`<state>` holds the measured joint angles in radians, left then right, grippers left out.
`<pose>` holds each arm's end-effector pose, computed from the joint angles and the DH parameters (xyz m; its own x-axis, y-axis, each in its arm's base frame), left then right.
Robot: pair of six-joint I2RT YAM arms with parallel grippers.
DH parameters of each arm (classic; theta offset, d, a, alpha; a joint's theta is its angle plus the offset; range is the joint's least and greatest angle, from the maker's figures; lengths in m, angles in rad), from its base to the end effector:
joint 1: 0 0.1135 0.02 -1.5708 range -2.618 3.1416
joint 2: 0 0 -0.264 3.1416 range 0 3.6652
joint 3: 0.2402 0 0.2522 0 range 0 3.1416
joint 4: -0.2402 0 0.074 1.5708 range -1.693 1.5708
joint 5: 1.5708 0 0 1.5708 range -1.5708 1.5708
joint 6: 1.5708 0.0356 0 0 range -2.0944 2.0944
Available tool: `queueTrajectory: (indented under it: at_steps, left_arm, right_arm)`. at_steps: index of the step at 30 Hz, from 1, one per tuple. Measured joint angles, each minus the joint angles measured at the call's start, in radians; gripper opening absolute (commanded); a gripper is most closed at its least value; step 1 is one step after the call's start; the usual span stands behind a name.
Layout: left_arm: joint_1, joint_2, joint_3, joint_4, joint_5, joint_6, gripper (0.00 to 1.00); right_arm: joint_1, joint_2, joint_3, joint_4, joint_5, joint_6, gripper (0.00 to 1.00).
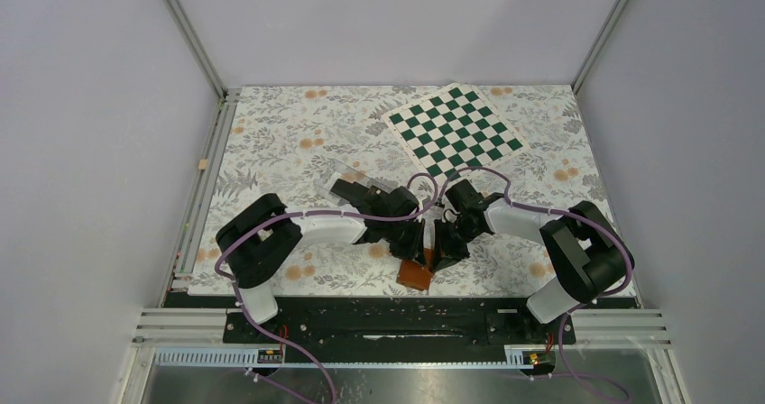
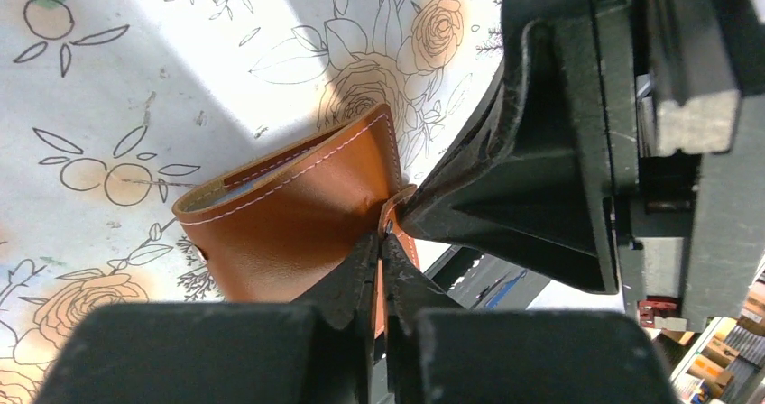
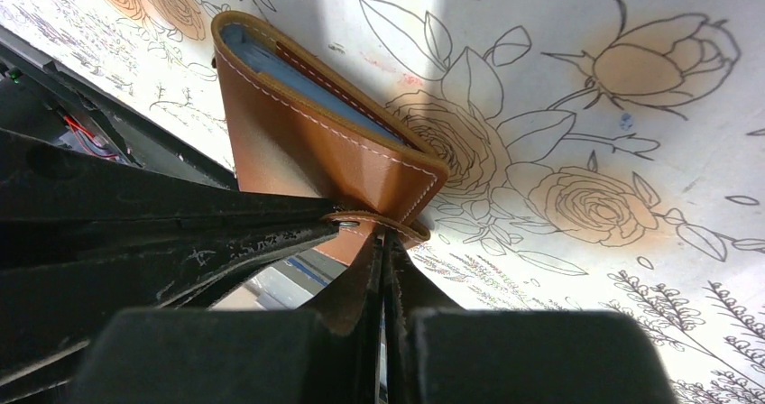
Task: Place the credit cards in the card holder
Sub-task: Close the card holder at the center of the board.
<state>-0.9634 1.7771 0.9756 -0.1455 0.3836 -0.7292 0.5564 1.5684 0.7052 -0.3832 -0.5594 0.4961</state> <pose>0.1889 -0.2951 0.1508 -0.9359 0.2640 -0.2332 0.3522 0.7049 -0.6157 0.2086 0.1520 0.1316 -0.9893 -0.1402 -0.0409 -0.1369 0.7927 0.5941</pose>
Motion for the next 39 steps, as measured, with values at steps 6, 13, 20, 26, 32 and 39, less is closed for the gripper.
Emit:
queueTrajectory:
  at_steps: [6, 13, 20, 26, 32, 39]
  left_arm:
    - [0.002, 0.0, 0.0, -0.002, 0.002, 0.0, 0.0]
    - [0.002, -0.002, 0.011, -0.033, 0.001, 0.003, 0.0]
    - [0.001, -0.01, 0.013, -0.064, -0.003, -0.003, 0.0]
    - [0.001, -0.011, 0.013, -0.072, -0.008, -0.01, 0.0]
    - [0.001, -0.019, 0.013, -0.086, -0.031, -0.02, 0.0]
    - [0.002, -0.036, 0.013, -0.116, -0.074, -0.024, 0.0]
  right_arm:
    - [0.0, 0.0, 0.0, 0.0, 0.001, -0.001, 0.0]
    - [0.0, -0.025, 0.0, 0.0, 0.003, -0.001, 0.03]
    - [0.0, -0.118, 0.0, 0.013, 0.003, 0.001, 0.04]
    - [0.0, -0.102, 0.029, 0.022, 0.019, 0.002, 0.0]
    - [0.001, -0.017, 0.051, 0.033, 0.037, 0.002, 0.0]
    - [0.005, 0.053, 0.051, 0.029, 0.055, 0.001, 0.0]
